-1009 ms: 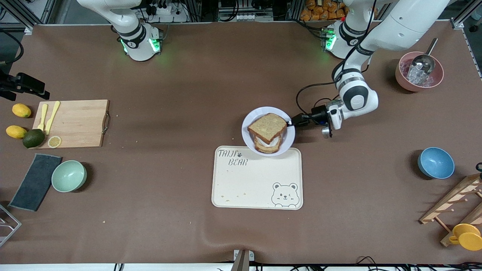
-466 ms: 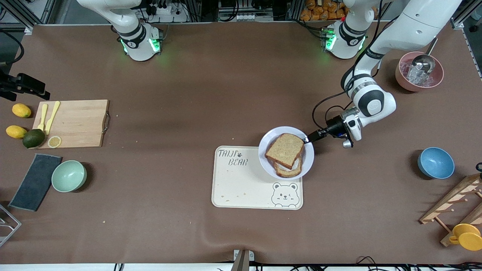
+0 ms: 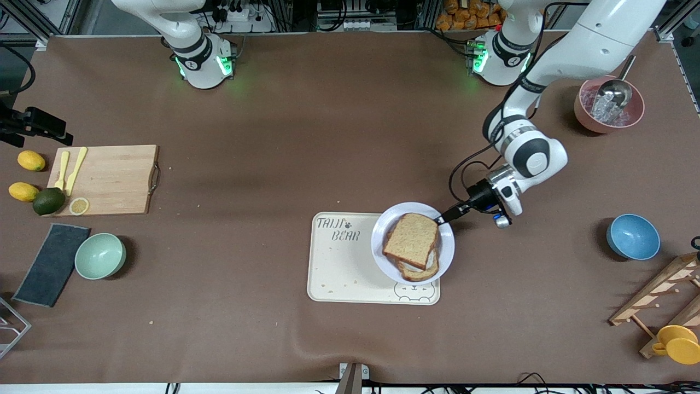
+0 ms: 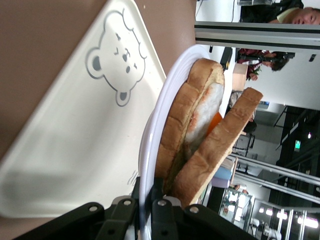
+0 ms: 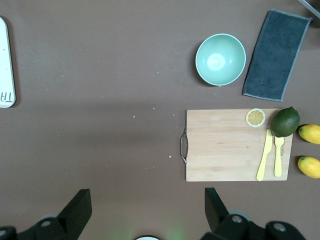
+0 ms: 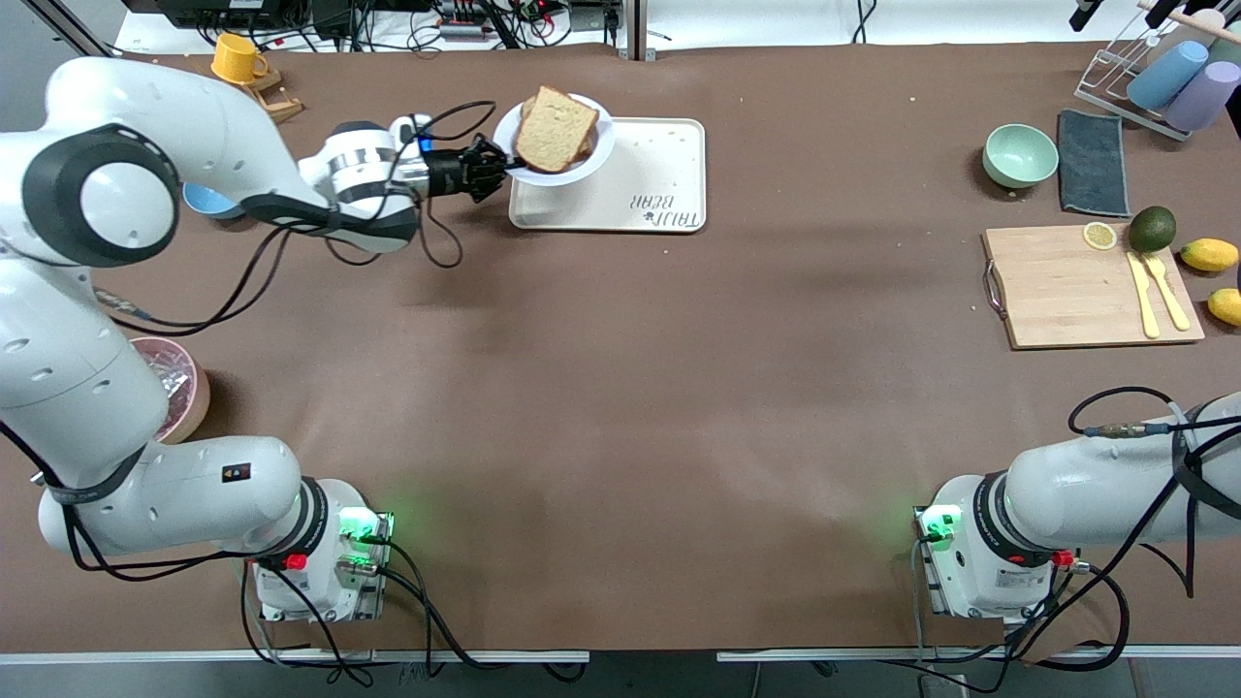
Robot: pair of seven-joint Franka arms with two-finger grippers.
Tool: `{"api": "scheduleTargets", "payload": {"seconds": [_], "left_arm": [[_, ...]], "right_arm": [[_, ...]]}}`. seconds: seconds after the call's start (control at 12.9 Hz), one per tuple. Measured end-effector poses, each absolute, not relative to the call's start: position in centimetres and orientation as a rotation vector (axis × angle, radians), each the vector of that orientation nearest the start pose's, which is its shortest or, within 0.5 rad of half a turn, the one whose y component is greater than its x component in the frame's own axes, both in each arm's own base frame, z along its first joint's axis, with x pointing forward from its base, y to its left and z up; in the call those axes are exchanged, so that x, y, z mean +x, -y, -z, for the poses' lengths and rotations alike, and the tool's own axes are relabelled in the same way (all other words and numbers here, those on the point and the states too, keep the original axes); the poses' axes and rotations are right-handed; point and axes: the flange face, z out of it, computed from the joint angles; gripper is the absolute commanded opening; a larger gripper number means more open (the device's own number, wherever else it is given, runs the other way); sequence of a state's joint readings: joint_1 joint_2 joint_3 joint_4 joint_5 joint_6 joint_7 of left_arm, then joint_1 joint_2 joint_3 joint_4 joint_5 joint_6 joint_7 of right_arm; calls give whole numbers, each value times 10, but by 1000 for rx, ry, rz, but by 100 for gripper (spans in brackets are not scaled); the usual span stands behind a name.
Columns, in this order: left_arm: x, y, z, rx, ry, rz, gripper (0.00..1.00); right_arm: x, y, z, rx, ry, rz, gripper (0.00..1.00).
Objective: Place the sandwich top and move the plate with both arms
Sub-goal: 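Slide the plate with the left gripper onto the bear tray, then open the left gripper and release the plate rim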
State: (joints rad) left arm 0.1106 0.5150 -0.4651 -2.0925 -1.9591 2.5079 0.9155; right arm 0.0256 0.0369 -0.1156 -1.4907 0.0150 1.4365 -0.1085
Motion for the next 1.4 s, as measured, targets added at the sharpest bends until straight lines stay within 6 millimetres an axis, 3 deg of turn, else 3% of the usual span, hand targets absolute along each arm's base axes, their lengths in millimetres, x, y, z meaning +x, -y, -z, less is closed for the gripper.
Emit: {"api": "scheduleTargets", "payload": {"seconds": [0.16, 0.31, 0.62, 1.01, 1.32, 1.4], "left_arm": [[537, 218, -183, 1911, -655, -171, 0], [542, 230, -177, 1905, -672, -167, 0], [554, 240, -165, 1916, -710, -173, 0], [546, 261, -138, 1956, -696, -145, 0], [548, 263, -129, 1970, -680, -157, 0], [549, 261, -128, 1981, -668, -170, 5]], "right_arm": [[550, 47, -630, -3119, 31, -141, 100], [551, 47, -629, -3118, 31, -144, 100], [552, 47, -627, -3118, 30, -149, 100], [552, 47, -626, -3118, 30, -151, 100], [552, 47, -626, -3118, 29, -152, 100], [553, 47, -625, -3118, 29, -154, 100]]}}
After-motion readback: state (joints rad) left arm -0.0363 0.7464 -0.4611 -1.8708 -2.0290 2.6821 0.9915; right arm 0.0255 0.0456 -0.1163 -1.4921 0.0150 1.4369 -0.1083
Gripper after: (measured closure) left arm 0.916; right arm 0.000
